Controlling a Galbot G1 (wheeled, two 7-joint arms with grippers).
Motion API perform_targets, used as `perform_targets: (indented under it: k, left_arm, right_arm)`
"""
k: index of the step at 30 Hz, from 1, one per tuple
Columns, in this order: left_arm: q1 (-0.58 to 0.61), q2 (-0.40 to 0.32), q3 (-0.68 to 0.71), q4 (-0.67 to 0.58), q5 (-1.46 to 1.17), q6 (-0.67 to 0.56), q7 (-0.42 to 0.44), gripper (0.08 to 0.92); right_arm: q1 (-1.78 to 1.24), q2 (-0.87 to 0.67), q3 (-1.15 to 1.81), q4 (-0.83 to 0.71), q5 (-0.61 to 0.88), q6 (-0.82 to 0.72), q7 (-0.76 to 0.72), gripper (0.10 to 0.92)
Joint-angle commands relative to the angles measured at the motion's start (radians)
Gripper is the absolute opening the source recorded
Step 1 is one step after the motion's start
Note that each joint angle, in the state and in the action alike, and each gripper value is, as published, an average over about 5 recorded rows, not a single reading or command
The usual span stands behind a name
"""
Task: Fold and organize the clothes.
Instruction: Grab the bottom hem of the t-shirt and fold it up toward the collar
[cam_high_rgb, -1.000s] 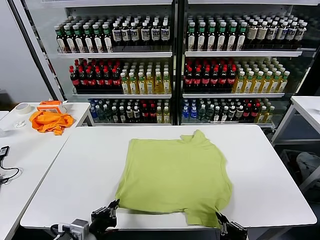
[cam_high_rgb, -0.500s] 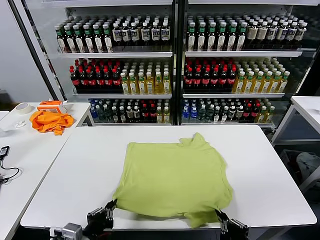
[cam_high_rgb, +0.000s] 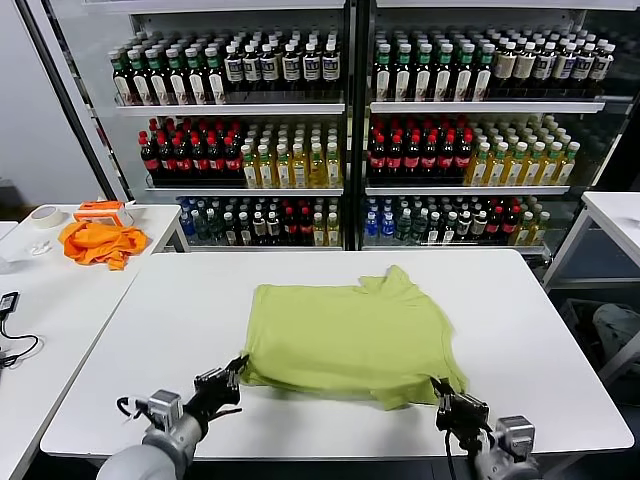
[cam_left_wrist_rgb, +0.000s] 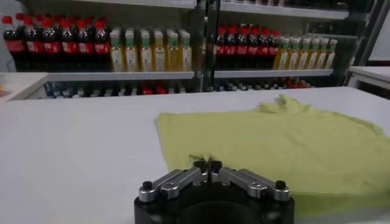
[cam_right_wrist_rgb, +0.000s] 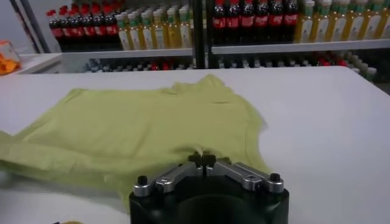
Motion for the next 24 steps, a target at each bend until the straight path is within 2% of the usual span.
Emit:
perform_targets:
  k: [1,18,22,24]
  left_arm:
    - [-0.122,-0.004,0.046,0.133,0.0,-0.002,0.018,0.081]
    - [-0.152,-0.023,0.064,0.192,0.039,-0.013,0.031,0.084]
    - [-0.166,-0.028,0.071,0.222,0.07,-0.029,0.019,0.146]
    - [-0.172,-0.03,0.07,0.235,0.082,-0.033,0.01,0.197]
  right_arm:
    - [0.105,0.006,-0.022,-0.091,0.04,-0.024,0.018,0.106]
    - [0.147,0.023,-0.054,-0.137,0.04,-0.021,0.014,0.106]
    - [0.162,0.029,-0.059,-0.146,0.04,-0.015,0.005,0.136]
    - [0.164,0.029,-0.053,-0.145,0.04,-0.011,-0.002,0.188]
